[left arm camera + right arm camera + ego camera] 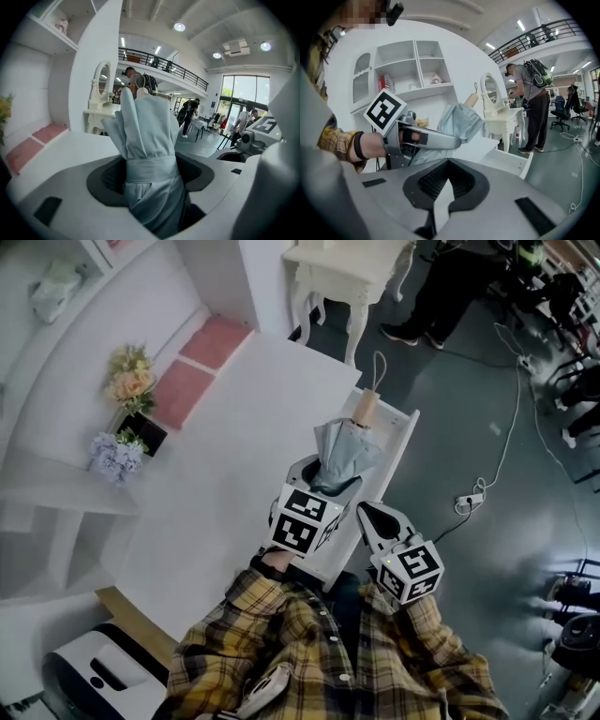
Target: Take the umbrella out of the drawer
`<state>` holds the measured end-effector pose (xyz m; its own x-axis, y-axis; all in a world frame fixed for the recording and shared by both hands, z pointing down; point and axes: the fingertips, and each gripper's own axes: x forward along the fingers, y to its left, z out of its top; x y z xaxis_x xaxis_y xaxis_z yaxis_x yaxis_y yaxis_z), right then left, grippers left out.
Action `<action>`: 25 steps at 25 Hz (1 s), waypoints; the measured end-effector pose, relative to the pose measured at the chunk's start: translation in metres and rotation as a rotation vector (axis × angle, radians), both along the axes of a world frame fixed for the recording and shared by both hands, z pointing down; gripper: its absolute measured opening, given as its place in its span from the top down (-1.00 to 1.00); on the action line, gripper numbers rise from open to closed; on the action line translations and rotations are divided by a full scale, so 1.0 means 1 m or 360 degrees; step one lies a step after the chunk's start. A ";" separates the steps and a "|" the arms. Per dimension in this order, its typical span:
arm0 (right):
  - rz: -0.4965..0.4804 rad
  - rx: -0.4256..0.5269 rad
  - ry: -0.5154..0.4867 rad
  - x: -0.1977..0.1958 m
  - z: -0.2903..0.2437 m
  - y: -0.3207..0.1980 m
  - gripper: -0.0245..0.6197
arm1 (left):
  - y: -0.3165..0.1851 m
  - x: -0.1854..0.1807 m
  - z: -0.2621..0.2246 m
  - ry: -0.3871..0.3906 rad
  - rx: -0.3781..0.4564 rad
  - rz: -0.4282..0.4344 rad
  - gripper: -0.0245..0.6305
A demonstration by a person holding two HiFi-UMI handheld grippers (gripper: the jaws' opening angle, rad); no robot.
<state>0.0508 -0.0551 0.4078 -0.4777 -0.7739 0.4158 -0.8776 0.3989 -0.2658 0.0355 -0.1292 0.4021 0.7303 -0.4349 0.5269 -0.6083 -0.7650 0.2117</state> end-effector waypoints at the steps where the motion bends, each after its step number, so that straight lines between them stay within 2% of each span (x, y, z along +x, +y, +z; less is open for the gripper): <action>1: -0.0007 0.0017 0.0002 0.001 -0.004 -0.003 0.87 | 0.000 -0.003 -0.009 0.0021 0.0025 -0.0012 -0.04; 14: -0.0082 0.0210 -0.0019 -0.004 -0.060 -0.025 0.87 | 0.026 -0.038 -0.090 0.0211 0.0225 -0.0086 -0.04; 25: -0.0156 0.0312 -0.0027 -0.015 -0.083 -0.022 0.87 | 0.068 -0.064 -0.097 0.0226 0.0270 -0.0114 -0.04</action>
<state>0.0362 -0.0770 0.3244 -0.5604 -0.7885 0.2535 -0.8281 0.5278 -0.1890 -0.0289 -0.0616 0.3049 0.7558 -0.5619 0.3362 -0.6358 -0.7527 0.1712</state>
